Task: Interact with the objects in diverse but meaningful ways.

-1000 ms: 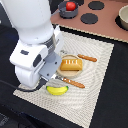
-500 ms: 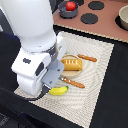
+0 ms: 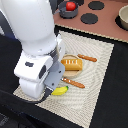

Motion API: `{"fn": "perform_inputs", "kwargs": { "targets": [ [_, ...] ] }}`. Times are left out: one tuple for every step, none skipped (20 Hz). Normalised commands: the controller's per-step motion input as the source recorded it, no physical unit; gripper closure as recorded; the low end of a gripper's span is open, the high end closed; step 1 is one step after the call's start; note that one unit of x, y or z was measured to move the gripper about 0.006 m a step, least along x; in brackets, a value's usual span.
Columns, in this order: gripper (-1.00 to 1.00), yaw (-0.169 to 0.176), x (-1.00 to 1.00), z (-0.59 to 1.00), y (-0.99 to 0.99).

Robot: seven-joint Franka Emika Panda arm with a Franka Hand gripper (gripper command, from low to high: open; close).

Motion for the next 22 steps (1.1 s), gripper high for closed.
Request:
{"fn": "perform_inputs", "kwargs": {
  "targets": [
    [-1.0,0.0,0.9,0.0,-0.24],
    [-1.0,0.0,0.87,0.0,-0.19],
    [-1.0,0.0,0.88,0.0,-0.11],
    [-1.0,0.0,0.83,0.0,-0.11],
    [-1.0,0.0,0.74,0.0,-0.16],
    [-1.0,0.0,0.67,-0.07,-0.12],
    [-1.0,0.0,0.68,-0.11,-0.08],
    [-1.0,0.0,0.65,-0.12,-0.05],
    [-1.0,0.0,0.53,-0.15,0.0],
    [-1.0,0.0,0.38,-0.16,0.0],
    [-1.0,0.015,0.23,-0.13,0.03],
    [-1.0,0.028,0.09,-0.12,0.03],
    [-1.0,0.03,0.0,-0.1,0.03],
    [-1.0,0.027,-0.02,-0.08,0.05],
    [-1.0,0.029,-0.09,-0.07,0.02],
    [-1.0,0.031,-0.14,-0.07,0.04],
    [-1.0,0.029,-0.21,-0.07,0.0],
    [-1.0,0.028,-0.24,-0.07,0.0],
    [-1.0,0.027,-0.28,-0.08,0.0],
    [-1.0,0.02,-0.33,-0.07,0.0],
    [-1.0,0.011,-0.35,-0.03,0.0],
    [-1.0,0.006,-0.31,0.0,0.0]
  ]
}}
